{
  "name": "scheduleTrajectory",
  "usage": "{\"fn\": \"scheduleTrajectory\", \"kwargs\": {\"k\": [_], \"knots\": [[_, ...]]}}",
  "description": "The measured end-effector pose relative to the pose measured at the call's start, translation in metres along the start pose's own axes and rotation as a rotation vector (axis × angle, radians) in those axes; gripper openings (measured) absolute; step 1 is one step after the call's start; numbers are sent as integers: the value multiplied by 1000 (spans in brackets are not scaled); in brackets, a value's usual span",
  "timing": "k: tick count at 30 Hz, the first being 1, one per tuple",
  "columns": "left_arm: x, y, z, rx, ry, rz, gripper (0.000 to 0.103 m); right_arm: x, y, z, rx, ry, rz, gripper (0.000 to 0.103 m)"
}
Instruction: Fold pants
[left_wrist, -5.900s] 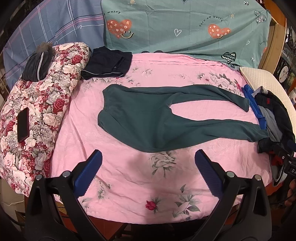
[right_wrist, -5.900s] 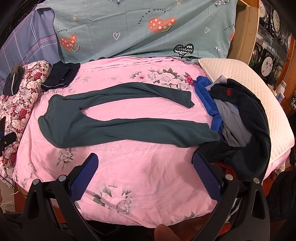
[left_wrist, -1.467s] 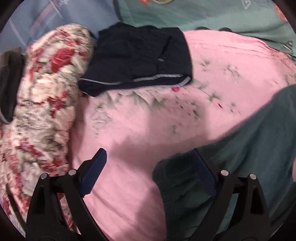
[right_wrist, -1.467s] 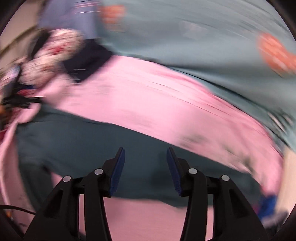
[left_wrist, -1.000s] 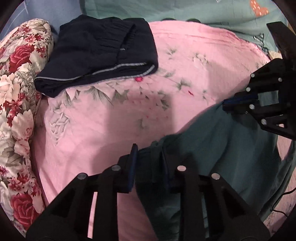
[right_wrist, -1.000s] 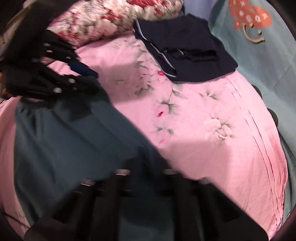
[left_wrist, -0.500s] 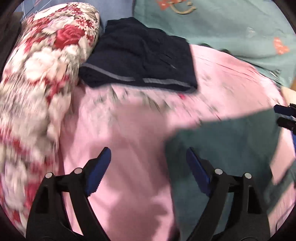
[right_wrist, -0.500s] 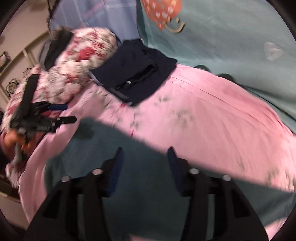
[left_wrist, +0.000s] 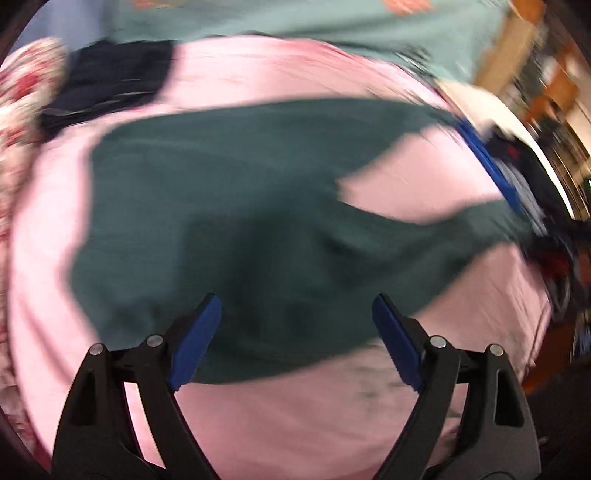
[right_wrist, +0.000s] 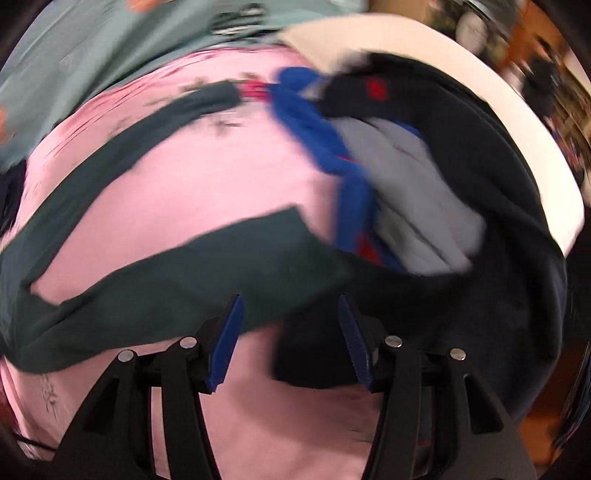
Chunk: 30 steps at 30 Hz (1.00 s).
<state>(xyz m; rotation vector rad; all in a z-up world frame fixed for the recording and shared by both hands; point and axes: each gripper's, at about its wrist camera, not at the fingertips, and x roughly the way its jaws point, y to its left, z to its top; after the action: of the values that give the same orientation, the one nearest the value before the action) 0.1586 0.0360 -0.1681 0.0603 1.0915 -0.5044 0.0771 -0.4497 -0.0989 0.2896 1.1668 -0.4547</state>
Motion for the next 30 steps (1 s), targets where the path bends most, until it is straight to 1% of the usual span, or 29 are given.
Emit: {"fn": "scheduleTrajectory", "kwargs": {"k": [1, 2, 3, 5, 7, 8, 9, 10, 11, 12, 13, 14, 15, 17, 19, 20, 21, 22, 23, 24, 25, 26, 27, 28, 29, 30], "knots": [[10, -22, -3, 53, 13, -1, 86, 2, -8, 1, 12, 0, 18, 54], [16, -34, -5, 85, 17, 8, 86, 7, -13, 2, 10, -5, 33, 54], [27, -50, -9, 136, 27, 42, 86, 12, -14, 4, -2, -2, 44, 54], [45, -68, -13, 187, 58, 82, 85, 25, -16, 7, -22, 23, 67, 54], [59, -74, -15, 215, 90, 121, 85, 45, -16, 13, -42, 50, 66, 54], [61, -78, -15, 226, 72, 139, 84, 55, -14, 15, -63, 61, 61, 47], [62, -78, -14, 224, 72, 145, 81, 63, -12, 17, -87, 72, 57, 27], [62, -78, -11, 211, 77, 143, 75, 66, -9, 20, -104, 83, 47, 17], [61, -77, -8, 195, 77, 150, 66, 68, -8, 23, -114, 84, 40, 6], [61, -74, -4, 190, 78, 160, 49, 66, -7, 27, -128, 71, 42, 5], [61, -74, -1, 189, 76, 178, 38, 58, -5, 29, -146, 43, 40, 5], [58, -72, 2, 177, 84, 176, 21, 43, -3, 31, -167, -1, 38, 5], [54, -69, 3, 157, 91, 154, 14, 29, -3, 33, -170, -29, 40, 5], [48, -72, 4, 120, 102, 94, 12, 4, -8, 34, -152, -49, 42, 5], [34, -76, -6, 131, 92, 51, 12, -9, -14, 32, -156, -54, 25, 5], [29, -78, -13, 139, 98, 37, 12, -9, -17, 28, -170, -40, 4, 6], [27, -78, -18, 144, 112, 29, 12, -4, -19, 25, -186, -16, -13, 12], [28, -76, -24, 145, 131, 29, 14, 5, -21, 21, -204, 13, -37, 16], [30, -71, -28, 138, 165, 52, 23, 17, -22, 17, -226, 56, -117, 19], [27, -65, -31, 126, 192, 88, 44, 18, -20, 17, -230, 69, -166, 19], [21, -62, -33, 119, 186, 112, 55, 15, -21, 15, -223, 64, -211, 21], [3, -53, -32, 106, 133, 148, 72, 6, -20, 17, -200, 27, -219, 26], [-13, -44, -31, 93, 84, 167, 81, -5, -14, 18, -183, -16, -206, 31], [-27, -32, -29, 72, 41, 191, 83, -15, -5, 18, -182, -54, -187, 32], [-43, -7, -24, 27, 1, 242, 83, -26, 17, 17, -215, -94, -137, 32], [-49, 9, -21, -4, -9, 274, 83, -32, 41, 13, -268, -116, -75, 32]]}}
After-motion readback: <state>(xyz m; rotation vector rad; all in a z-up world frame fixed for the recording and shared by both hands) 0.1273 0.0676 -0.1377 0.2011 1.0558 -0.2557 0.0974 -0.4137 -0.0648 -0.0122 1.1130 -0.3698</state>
